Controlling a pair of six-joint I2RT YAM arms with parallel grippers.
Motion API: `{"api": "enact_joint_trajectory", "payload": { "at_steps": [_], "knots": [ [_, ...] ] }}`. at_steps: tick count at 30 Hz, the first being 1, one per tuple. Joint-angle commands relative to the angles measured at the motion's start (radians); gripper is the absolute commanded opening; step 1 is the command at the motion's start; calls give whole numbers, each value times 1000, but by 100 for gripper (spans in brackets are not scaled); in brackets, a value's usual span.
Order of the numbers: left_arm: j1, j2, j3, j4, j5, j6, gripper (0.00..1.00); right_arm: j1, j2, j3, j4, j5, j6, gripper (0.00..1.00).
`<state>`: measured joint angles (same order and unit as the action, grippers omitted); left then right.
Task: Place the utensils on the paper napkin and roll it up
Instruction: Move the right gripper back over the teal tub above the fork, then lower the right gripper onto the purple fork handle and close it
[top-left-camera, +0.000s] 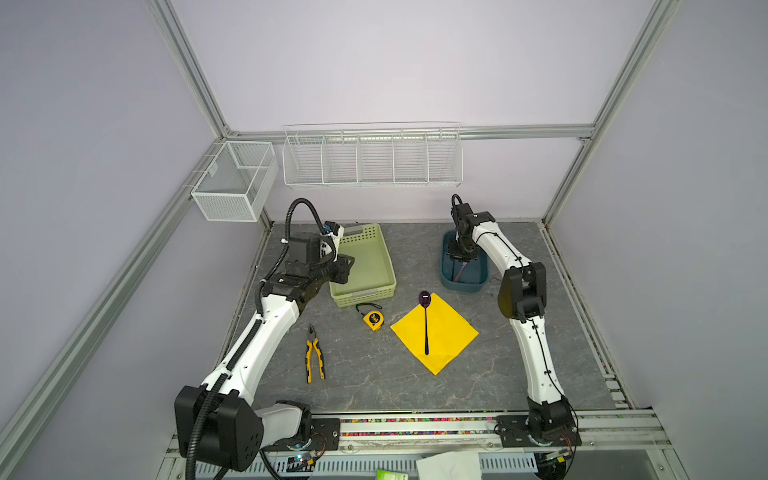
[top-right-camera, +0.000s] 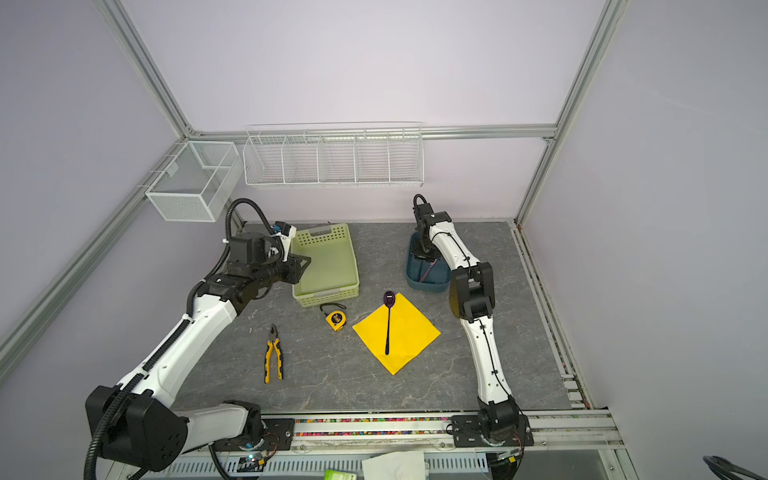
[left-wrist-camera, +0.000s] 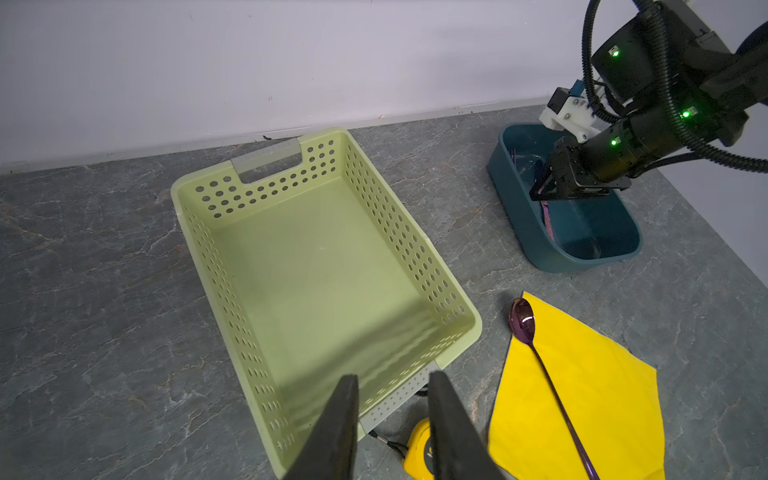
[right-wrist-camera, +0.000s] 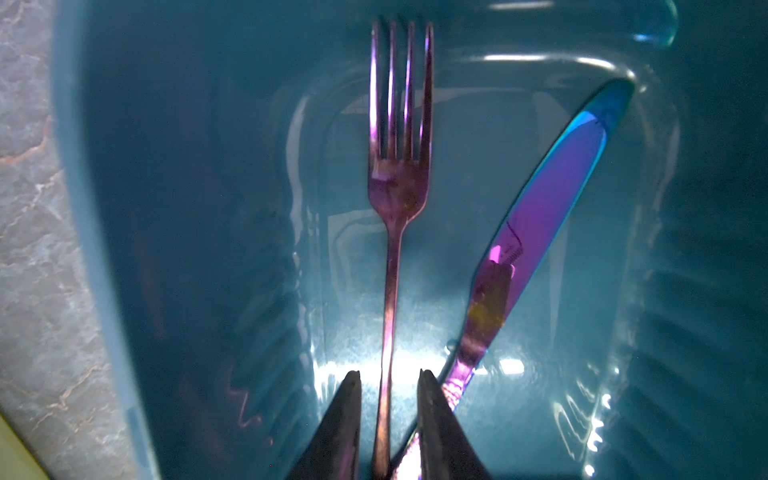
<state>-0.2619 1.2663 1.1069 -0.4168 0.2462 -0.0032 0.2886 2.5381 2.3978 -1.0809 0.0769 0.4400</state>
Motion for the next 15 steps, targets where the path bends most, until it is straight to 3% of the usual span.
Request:
{"api": "enact_joint_trajectory", "payload": {
  "at_steps": [1,15],
  "knots": [
    [4,11,-10,13,-8,24,30,-6,35,27,24,26,-12,27],
    [4,21,-4,4,1,27,31,-6,99,39,95,62,-24,24]
  ]
}}
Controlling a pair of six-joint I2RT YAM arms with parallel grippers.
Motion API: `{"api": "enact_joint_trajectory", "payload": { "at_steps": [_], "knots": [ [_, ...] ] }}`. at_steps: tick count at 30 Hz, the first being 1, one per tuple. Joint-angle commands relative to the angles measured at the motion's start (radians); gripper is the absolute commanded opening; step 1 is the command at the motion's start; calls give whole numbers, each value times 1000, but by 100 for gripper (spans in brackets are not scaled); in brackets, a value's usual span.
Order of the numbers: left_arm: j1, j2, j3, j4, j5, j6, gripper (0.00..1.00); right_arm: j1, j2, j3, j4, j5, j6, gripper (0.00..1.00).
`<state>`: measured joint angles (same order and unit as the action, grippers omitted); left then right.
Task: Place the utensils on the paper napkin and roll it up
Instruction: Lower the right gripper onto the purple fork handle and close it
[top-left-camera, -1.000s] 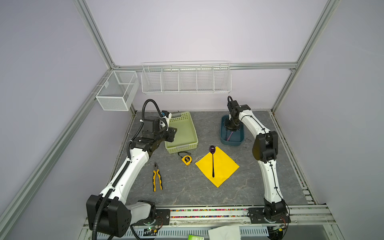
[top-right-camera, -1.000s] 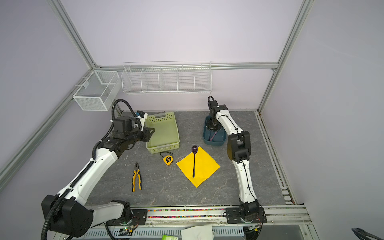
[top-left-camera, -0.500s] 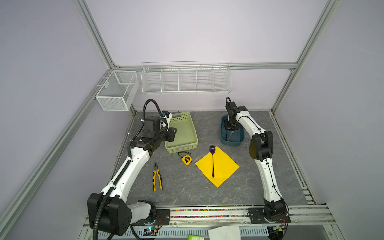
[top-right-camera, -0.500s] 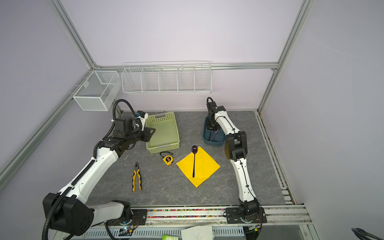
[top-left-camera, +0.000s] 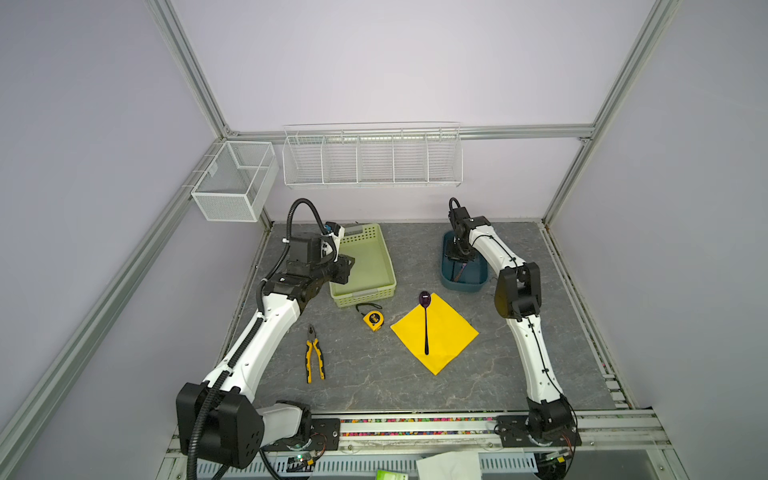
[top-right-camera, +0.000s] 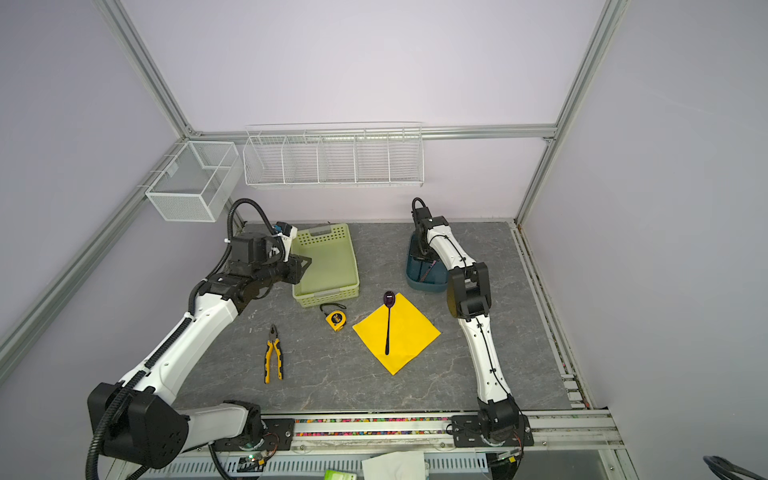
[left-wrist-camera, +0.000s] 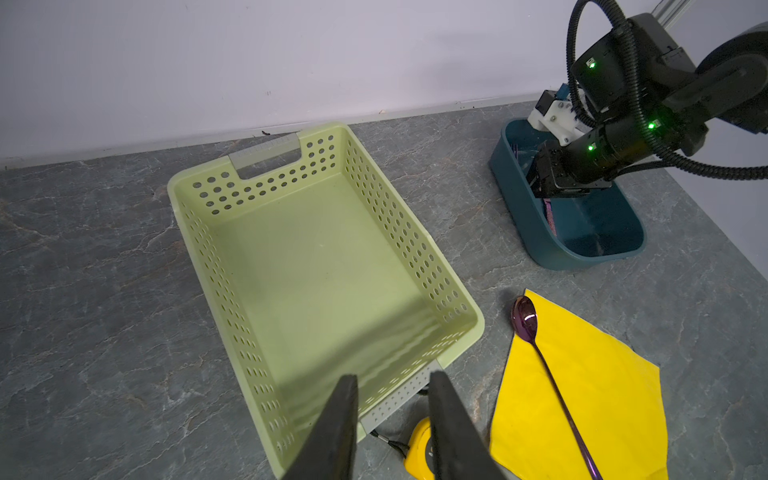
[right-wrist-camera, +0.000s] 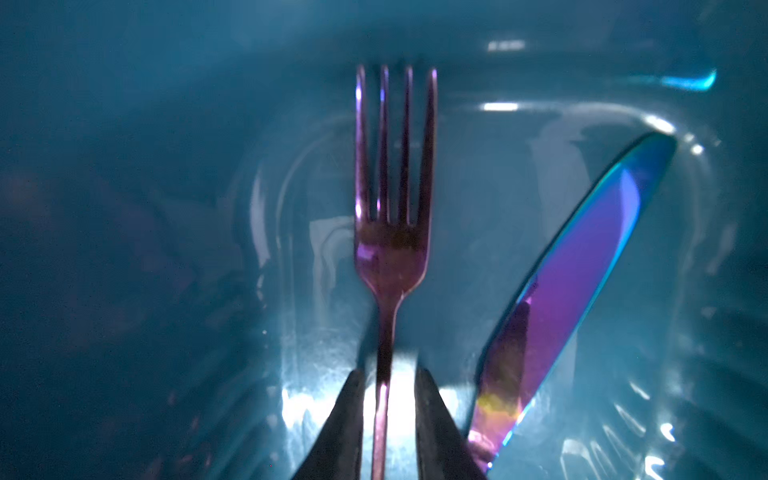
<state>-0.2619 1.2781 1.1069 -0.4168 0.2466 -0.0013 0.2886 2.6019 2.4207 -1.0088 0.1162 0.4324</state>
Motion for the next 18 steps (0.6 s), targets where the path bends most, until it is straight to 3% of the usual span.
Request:
{"api": "enact_joint_trajectory", "payload": {
  "at_steps": [1,12,18],
  "knots": [
    [4,7,-4,4,-1,26,31,-3,40,17,21,29,-19,24],
    [4,3,-4,-1,-1,29,31,21,58,26,-67,108,-55,20],
    [4,-8,-6,-5,-7,31,31,18,82,40,-116,93,-54,19]
  ]
}}
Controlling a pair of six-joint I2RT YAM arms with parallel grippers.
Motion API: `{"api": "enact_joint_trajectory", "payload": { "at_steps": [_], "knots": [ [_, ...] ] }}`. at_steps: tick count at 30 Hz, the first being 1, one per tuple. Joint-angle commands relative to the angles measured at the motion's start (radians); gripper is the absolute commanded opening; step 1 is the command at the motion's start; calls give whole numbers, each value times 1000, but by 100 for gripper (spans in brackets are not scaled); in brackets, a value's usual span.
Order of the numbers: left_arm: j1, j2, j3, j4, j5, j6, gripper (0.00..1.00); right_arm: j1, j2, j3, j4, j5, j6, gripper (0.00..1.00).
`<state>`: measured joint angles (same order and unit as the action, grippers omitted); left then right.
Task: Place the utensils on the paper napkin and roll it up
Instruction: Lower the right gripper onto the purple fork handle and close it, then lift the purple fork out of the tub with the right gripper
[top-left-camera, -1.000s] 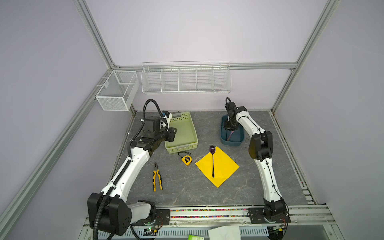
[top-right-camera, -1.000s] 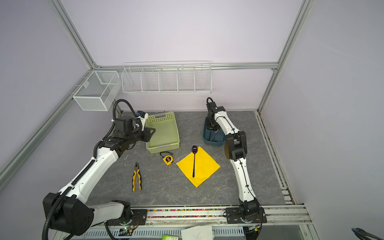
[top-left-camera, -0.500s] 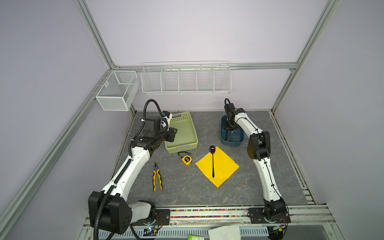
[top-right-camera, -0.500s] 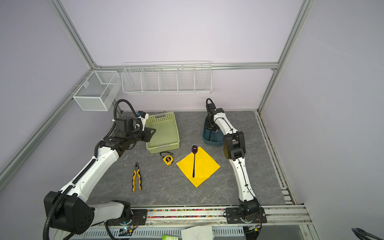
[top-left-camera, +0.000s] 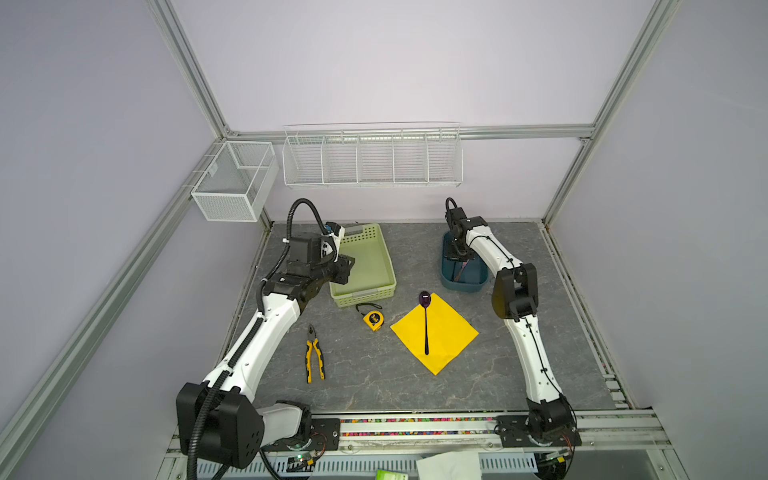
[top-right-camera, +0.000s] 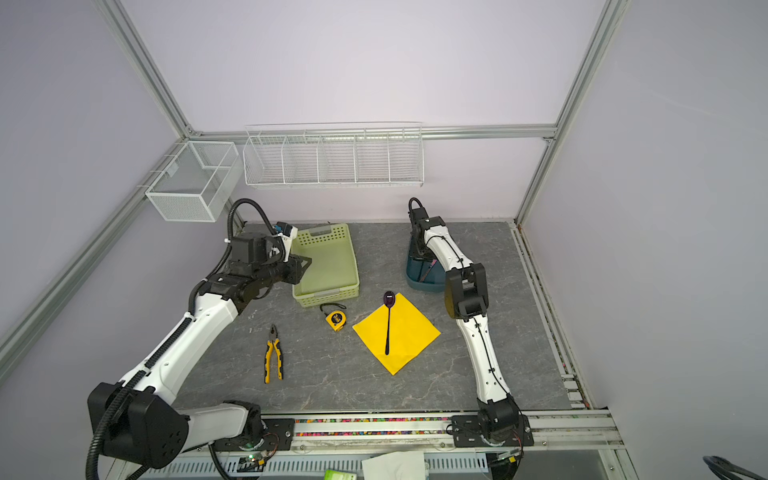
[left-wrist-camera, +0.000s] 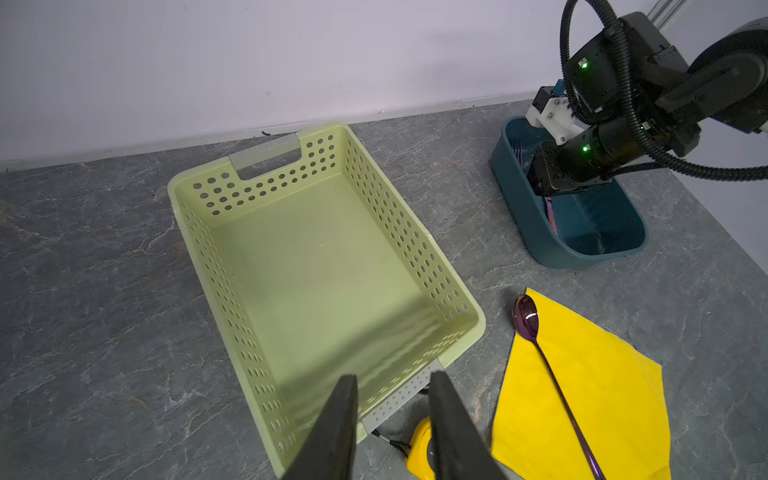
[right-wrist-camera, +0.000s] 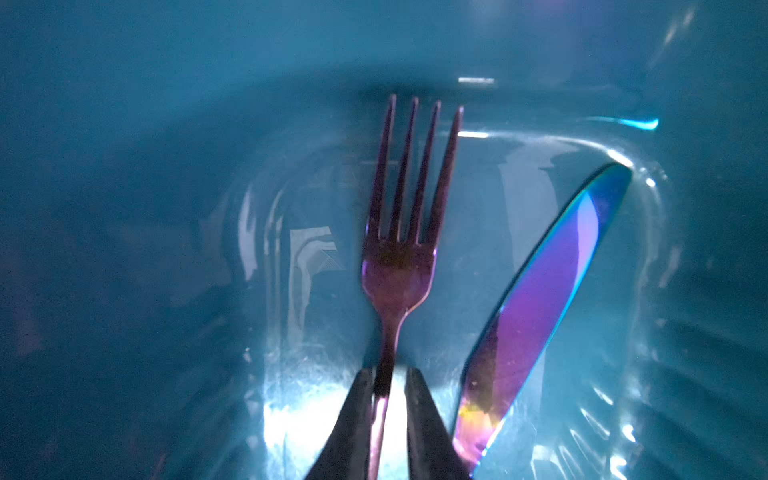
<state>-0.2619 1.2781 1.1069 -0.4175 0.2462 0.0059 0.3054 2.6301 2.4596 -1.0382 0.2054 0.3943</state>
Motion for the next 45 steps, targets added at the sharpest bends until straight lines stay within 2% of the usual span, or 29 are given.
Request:
{"api": "enact_joint_trajectory", "payload": {
  "at_steps": [1,9,19,38,45],
  "knots": [
    [4,-9,-7,-2,-7,24,31,3,58,2,-91,-2,-14,19],
    [4,-11,-6,-2,-8,27,31,1,71,1,-69,-55,-14,15],
    [6,-5,1,-6,-15,36,31,0,50,1,-62,-52,-15,8],
    [7,-57,-2,-12,-44,50,31,-6,-96,-4,-36,-33,-18,7],
    [8,-68,-10,-9,-35,45,31,-5,-196,-68,-2,-42,-8,7]
  ]
}}
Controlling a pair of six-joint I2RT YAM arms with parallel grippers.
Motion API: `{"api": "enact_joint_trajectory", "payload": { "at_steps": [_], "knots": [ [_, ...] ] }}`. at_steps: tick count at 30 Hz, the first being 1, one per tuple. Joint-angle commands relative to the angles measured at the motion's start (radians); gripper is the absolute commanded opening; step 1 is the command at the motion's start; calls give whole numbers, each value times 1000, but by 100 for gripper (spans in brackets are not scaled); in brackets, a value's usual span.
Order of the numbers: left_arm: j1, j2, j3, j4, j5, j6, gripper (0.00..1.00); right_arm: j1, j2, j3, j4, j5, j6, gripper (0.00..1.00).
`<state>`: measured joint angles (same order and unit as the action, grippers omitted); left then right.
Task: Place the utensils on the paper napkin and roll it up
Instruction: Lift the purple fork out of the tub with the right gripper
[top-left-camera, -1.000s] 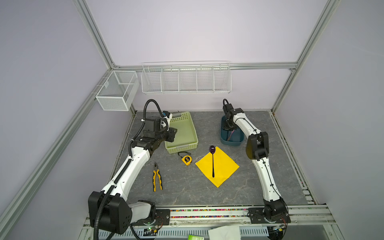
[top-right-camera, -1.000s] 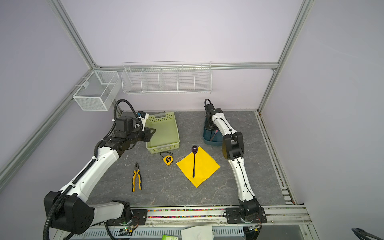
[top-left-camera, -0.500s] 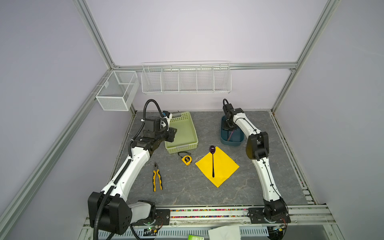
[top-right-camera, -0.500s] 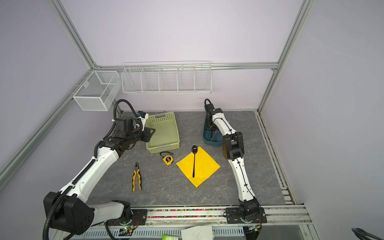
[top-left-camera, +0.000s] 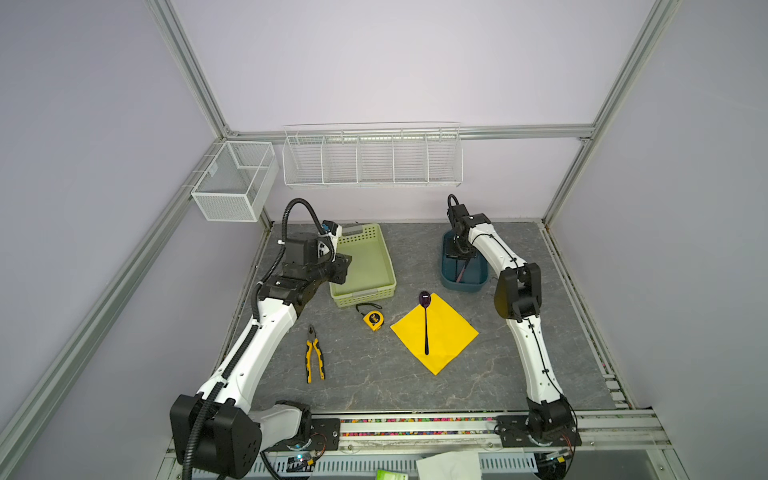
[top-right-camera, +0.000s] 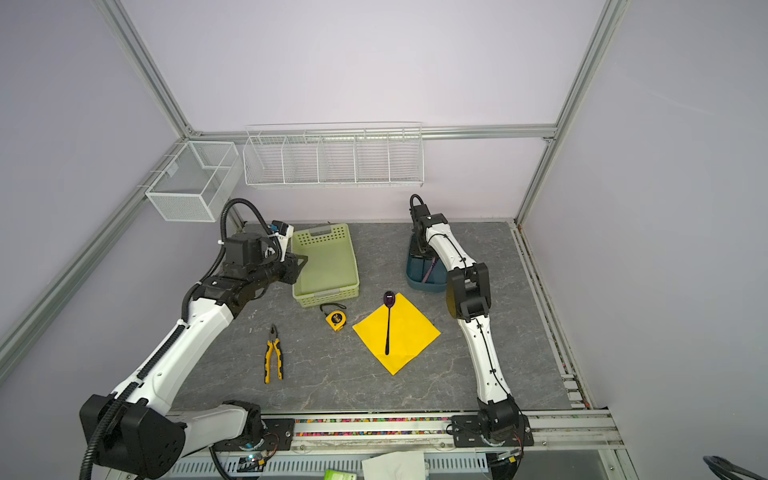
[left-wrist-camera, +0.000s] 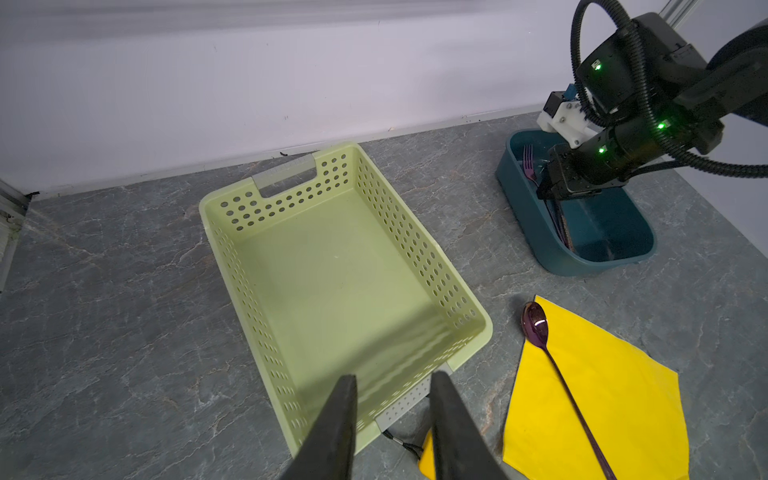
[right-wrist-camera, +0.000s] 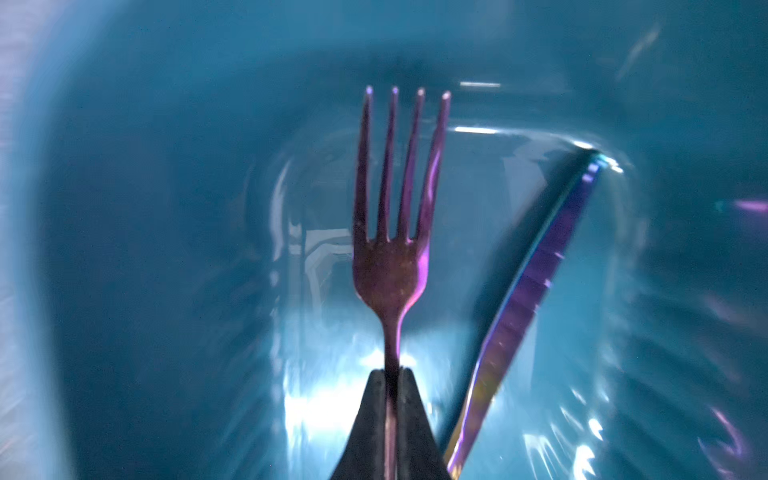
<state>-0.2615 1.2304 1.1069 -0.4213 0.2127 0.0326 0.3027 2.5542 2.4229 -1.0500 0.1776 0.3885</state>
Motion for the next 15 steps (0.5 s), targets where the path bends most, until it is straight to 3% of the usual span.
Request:
{"api": "enact_joint_trajectory", "payload": {
  "at_steps": [1,15],
  "knots": [
    [7,-22,-13,-3,0,16,31,-2,-133,-46,16,-14,2,7],
    [-10,15,3,67,149,-48,33,7,-444,-332,205,-68,37,7]
  ]
}}
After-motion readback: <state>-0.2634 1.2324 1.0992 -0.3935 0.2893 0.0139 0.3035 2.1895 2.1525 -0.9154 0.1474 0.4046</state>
